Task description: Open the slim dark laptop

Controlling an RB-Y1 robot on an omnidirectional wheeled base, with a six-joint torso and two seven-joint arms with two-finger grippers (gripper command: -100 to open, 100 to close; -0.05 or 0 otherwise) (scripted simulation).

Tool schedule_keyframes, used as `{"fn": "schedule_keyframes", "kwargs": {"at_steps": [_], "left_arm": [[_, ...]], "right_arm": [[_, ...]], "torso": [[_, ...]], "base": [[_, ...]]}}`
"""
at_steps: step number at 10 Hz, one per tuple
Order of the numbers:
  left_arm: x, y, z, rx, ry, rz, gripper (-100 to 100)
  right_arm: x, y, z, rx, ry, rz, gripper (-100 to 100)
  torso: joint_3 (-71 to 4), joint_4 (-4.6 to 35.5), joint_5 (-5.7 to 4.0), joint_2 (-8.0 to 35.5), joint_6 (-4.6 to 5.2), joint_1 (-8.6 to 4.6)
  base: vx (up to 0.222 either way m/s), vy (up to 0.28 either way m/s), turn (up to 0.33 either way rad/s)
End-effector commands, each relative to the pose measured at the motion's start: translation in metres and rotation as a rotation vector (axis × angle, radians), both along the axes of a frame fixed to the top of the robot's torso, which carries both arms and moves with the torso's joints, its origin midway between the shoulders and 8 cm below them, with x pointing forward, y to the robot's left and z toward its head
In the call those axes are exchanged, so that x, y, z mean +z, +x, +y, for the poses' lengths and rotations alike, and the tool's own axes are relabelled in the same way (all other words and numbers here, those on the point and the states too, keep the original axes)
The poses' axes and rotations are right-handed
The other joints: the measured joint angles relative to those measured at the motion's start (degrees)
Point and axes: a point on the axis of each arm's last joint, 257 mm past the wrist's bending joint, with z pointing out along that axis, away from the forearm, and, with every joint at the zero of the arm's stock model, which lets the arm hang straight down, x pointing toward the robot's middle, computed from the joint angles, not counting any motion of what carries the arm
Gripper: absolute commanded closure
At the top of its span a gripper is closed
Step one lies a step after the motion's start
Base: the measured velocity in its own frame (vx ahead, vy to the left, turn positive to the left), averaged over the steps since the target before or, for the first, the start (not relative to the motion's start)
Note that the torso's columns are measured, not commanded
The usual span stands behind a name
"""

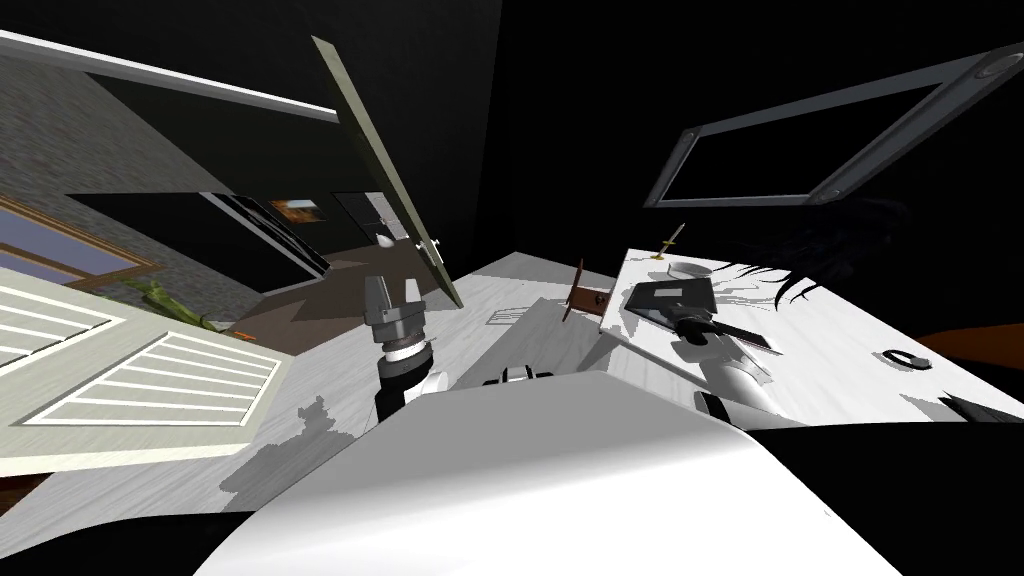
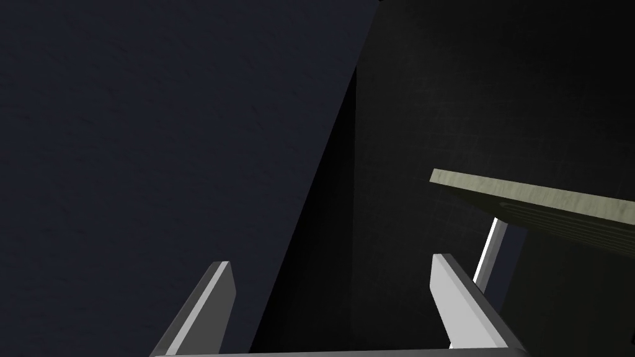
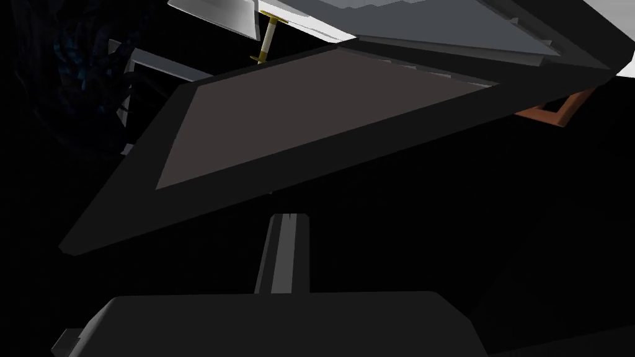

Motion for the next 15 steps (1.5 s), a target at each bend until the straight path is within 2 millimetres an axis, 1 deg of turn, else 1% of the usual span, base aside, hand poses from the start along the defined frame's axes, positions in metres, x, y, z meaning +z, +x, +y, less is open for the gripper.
{"fn": "schedule_keyframes", "kwargs": {"at_steps": [1, 2, 3, 7, 8, 12, 13, 14, 15], "left_arm": [[0.0, 0.0, 0.0, 0.0, 0.0, 0.0, 0], [0.0, 0.0, 0.0, 0.0, 0.0, 0.0, 0], [0.0, 0.0, 0.0, 0.0, 0.0, 0.0, 0], [0.0, 0.0, 0.0, 0.0, 0.0, 0.0, 0], [0.0, 0.0, 0.0, 0.0, 0.0, 0.0, 0], [0.0, 0.0, 0.0, 0.0, 0.0, 0.0, 0], [0.0, 0.0, 0.0, 0.0, 0.0, 0.0, 0], [0.0, 0.0, 0.0, 0.0, 0.0, 0.0, 0], [0.0, 0.0, 0.0, 0.0, 0.0, 0.0, 0]], "right_arm": [[-0.029, -0.019, 0.0, 0.022, 0.049, 0.02, 100], [-0.039, -0.026, 0.0, 0.019, 0.079, 0.006, 100], [-0.017, -0.013, -0.013, -0.003, 0.052, 0.008, -100], [0.007, -0.002, -0.031, -0.044, 0.051, 0.004, -100], [0.007, -0.002, -0.031, -0.044, 0.051, 0.004, -100], [0.031, 0.007, -0.048, -0.085, 0.053, 0.005, -100], [0.028, 0.007, -0.045, -0.078, 0.052, 0.003, -100], [0.028, 0.007, -0.046, -0.08, 0.052, 0.005, 0], [0.028, 0.007, -0.046, -0.08, 0.052, 0.005, 0]], "torso": [[0.08, 0.04, 0.02, 0.13, 0.01, 0.03], [0.0, -0.04, -0.08, -0.05, -0.05, 0.01], [-0.09, -0.1, -0.15, -0.2, -0.05, -0.08], [0.08, 0.04, 0.01, 0.1, 0.01, 0.02], [-0.05, -0.02, 0.03, -0.1, -0.01, 0.1], [0.03, 0.02, 0.01, 0.04, -0.01, 0.02], [0.04, 0.03, 0.02, 0.05, 0.0, 0.06], [-0.06, -0.02, 0.01, -0.13, 0.03, 0.04], [-0.14, -0.06, 0.01, -0.23, -0.01, 0.03]], "base": [[0.045, 0.002, 0.123], [0.057, 0.004, 0.064], [-0.051, 0.012, 0.135], [-0.135, 0.008, 0.118], [-0.07, 0.013, 0.018], [-0.085, 0.007, 0.095], [-0.043, 0.006, 0.017], [-0.009, 0.001, -0.005], [-0.006, 0.001, -0.001]]}}
